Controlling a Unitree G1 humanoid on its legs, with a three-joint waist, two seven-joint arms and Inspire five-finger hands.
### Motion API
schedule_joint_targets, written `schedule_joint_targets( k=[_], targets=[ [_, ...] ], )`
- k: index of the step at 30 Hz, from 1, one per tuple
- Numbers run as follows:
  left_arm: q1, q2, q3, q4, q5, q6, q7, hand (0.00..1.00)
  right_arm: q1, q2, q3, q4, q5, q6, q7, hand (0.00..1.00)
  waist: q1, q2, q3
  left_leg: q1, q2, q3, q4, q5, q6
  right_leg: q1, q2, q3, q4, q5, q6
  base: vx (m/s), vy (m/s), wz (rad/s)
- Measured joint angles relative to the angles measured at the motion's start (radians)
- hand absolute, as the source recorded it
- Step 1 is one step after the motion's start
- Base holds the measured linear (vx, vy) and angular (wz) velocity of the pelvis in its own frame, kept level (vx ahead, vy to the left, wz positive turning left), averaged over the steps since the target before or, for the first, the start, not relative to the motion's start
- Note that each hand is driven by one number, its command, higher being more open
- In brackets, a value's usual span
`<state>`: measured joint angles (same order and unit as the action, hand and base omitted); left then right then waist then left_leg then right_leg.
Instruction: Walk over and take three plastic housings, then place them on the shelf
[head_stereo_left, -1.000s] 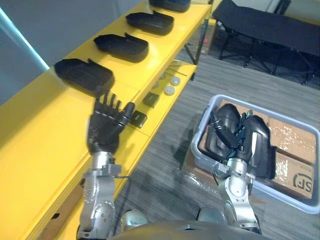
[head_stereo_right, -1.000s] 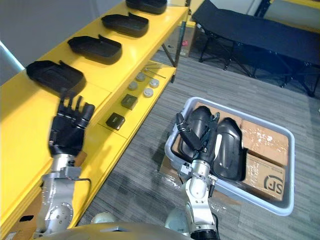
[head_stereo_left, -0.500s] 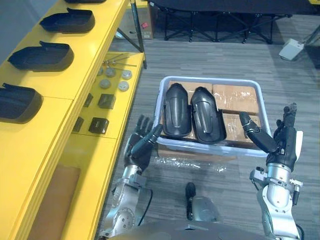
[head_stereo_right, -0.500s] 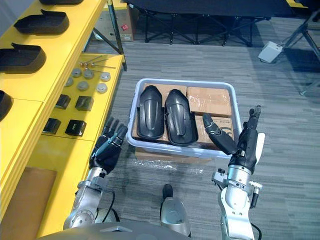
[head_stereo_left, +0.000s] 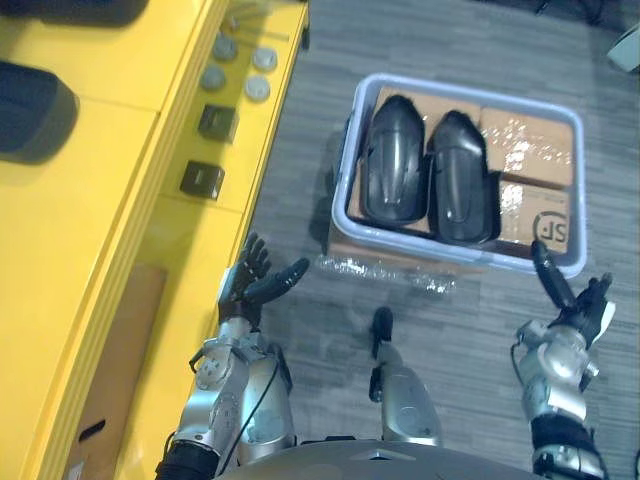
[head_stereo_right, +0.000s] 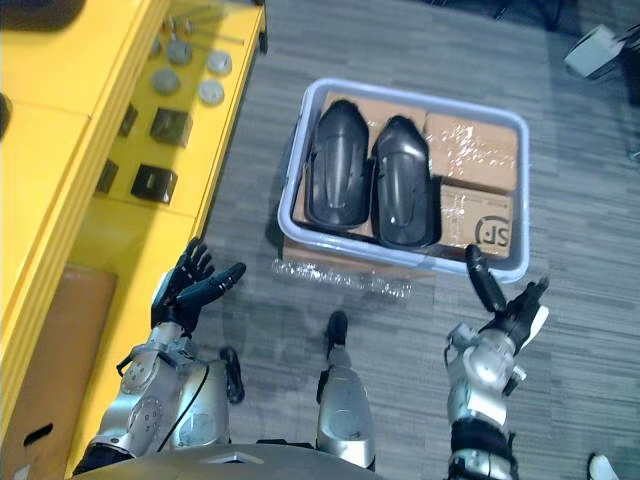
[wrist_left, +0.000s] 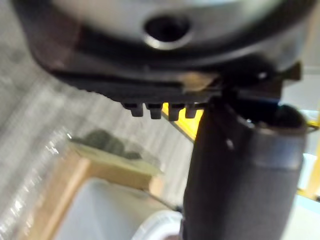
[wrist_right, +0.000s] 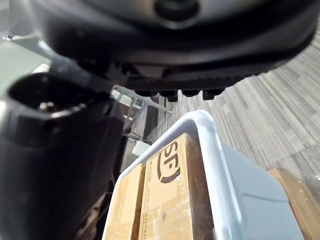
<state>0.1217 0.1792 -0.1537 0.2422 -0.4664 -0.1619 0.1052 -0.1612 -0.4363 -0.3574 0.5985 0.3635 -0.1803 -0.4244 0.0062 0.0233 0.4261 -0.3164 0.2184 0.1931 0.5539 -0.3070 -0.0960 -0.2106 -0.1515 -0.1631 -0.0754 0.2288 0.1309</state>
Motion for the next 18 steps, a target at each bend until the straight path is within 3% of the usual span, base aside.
schedule_joint_targets(
  k=[7, 14, 18],
  targets=[
    [0.003, -0.003, -0.001, 0.171, 0.009, -0.015, -0.004, 1.0, -0.248, -0.259, 0.049, 0.265, -0.003, -0.01, 0.007, 1.0, 0.042, 0.05, 0.044, -0.093, 0.006, -0.052, 0.115, -0.052, 0.023, -0.056, 0.004, -0.03, 0.065, 0.0, 0.0, -0.1, 0.034, 0.02],
    [0.002, 0.008, 0.041, 0.41, -0.012, -0.032, 0.003, 1.0, -0.308, -0.306, 0.118, 0.332, -0.044, -0.021, 0.004, 1.0, 0.075, 0.058, 0.06, -0.149, -0.001, -0.059, 0.182, -0.074, 0.041, -0.091, -0.014, -0.053, 0.094, 0.001, 0.004, -0.1, 0.067, 0.02],
    [0.001, 0.015, 0.077, 0.48, -0.043, -0.039, -0.02, 1.0, -0.38, -0.437, 0.172, 0.347, -0.089, 0.038, 0.004, 1.0, 0.084, 0.084, 0.079, -0.169, -0.005, -0.064, 0.189, -0.07, 0.047, -0.108, -0.02, -0.057, 0.105, 0.002, 0.005, -0.04, 0.008, 0.02]
  ],
)
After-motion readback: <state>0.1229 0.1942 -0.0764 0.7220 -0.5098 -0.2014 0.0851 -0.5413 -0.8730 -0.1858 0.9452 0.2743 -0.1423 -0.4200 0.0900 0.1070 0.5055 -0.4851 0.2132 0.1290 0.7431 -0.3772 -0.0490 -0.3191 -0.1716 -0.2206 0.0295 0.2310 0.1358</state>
